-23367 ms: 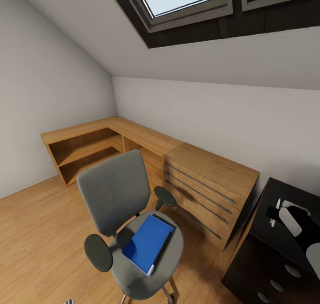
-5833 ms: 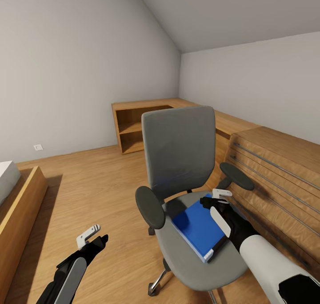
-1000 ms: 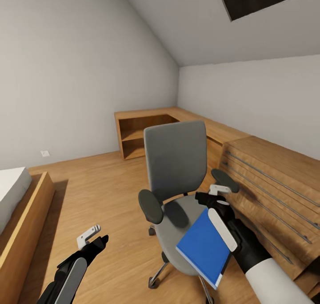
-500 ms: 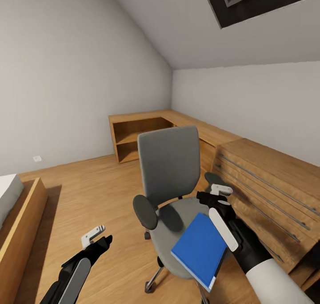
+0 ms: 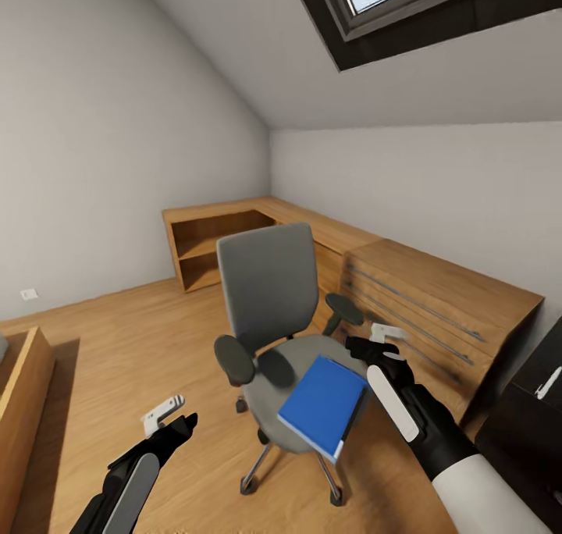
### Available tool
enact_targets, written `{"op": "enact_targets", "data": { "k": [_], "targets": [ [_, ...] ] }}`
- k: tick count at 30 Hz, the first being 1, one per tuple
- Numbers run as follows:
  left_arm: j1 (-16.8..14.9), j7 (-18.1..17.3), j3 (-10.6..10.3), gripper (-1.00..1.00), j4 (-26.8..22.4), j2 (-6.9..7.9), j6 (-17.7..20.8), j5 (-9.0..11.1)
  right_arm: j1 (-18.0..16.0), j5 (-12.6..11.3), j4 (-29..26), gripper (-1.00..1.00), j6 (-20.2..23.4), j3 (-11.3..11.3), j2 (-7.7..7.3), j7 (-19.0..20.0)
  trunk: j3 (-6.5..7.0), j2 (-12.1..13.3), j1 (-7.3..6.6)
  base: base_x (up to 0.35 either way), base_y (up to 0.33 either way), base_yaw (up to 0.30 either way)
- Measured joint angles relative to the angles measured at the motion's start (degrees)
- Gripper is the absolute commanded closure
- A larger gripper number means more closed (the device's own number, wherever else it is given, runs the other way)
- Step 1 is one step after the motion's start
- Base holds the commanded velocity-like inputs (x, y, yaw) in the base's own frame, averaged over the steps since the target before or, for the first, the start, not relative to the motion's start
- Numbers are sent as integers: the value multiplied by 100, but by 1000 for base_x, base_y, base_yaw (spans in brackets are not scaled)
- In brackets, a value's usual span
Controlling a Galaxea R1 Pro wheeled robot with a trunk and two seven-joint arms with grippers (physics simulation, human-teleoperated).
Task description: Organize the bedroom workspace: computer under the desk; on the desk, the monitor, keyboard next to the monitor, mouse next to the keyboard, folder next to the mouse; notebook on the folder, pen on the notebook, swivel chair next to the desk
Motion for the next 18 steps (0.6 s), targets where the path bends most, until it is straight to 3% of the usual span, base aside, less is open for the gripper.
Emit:
{"op": "enact_targets", "data": {
  "k": [5, 10, 18],
  "targets": [
    [0, -8, 6, -100, 0, 0, 0, 0, 0, 0, 4, -100, -7, 0, 3, 5, 112, 201, -110, -336, 83, -217],
    [1, -12, 18, -100, -2, 9, 0, 1, -1, 8, 19, -100, -7, 1, 15, 3, 207, 401, -220, -310, 66, -37],
    [1, -28, 19, -100, -6, 9, -7, 1, -1, 1, 111, -100, -9, 8, 15, 35, 225, 443, -246, -11, 2, 0]
  ]
}}
